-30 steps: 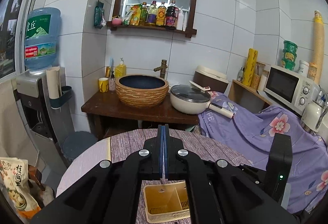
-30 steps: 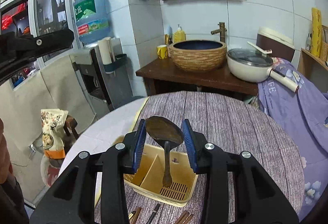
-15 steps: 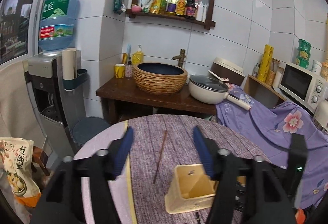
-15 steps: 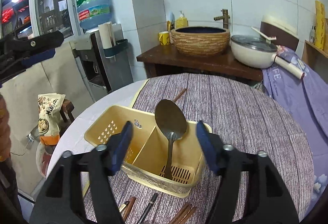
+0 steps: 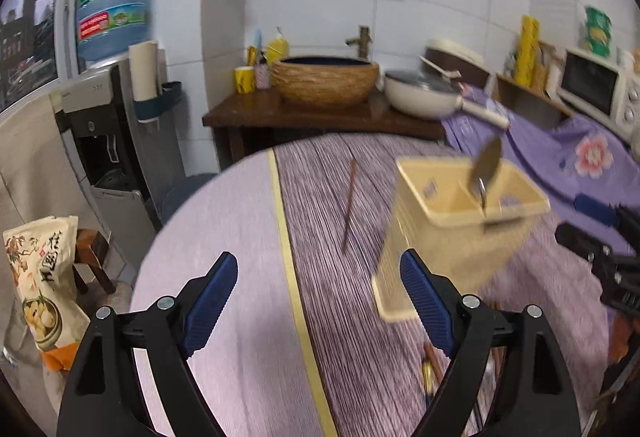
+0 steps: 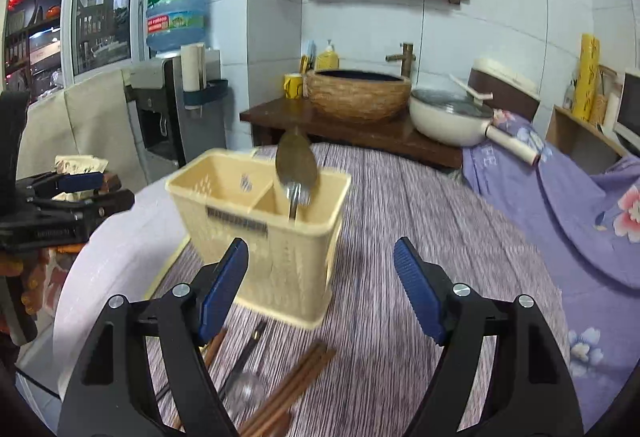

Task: Organize utensils
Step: 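Open both tools and withdraw them from the holder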

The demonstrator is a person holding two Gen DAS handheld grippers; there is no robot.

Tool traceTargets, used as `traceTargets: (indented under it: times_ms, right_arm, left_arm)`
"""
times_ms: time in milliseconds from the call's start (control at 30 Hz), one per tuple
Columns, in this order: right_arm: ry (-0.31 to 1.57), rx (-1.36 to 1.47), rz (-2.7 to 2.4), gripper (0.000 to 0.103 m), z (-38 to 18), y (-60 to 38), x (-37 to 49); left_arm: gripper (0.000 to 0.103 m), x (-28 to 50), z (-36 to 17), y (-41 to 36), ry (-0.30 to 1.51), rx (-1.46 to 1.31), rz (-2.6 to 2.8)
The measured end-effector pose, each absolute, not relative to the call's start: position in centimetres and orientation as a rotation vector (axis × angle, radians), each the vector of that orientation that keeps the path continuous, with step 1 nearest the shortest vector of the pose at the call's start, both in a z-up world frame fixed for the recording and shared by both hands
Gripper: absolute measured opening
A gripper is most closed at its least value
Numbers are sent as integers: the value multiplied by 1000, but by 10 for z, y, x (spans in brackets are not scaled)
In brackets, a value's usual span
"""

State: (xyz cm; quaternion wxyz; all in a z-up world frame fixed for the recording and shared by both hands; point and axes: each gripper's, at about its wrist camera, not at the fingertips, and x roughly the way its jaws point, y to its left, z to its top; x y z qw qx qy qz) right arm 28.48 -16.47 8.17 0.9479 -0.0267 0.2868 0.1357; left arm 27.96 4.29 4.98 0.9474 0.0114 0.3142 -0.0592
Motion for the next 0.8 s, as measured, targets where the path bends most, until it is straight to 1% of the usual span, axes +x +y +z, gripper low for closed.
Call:
traceTargets:
  times_ms: [100,167,233,267,300,433,500,667,800]
  right_arm:
    - [635,-52,283,75,64,-166,271]
    - [665,-44,279,75,50,-168,264]
    - [677,-25,270,75,39,-173,256]
    - [683,-21,266,75,34,-175,254]
    - [690,-16,262,75,30,-177,251]
    - [719,17,255,75,17,-191,246]
    - [731,26,250,75,12,-196,248]
    - [738,53,216,75,7,-206,258]
    - [748,65,186,75,4,-212,263]
  left_arm:
    - [81,267,27,30,676,83,-158]
    - [76,268,16,28,695,105,-155]
    - [65,280,6,36,732,96,-148]
    - [60,287,2,43,748,75,-139]
    - [53,294,1,50,761,55,-129]
    - [43,337,3,81,785,-32,-105]
    - [39,367,8,89,787,-64,-122]
    - [39,450,16,74,765,-19,-198]
    - [39,515,4,48,820,-2,-284]
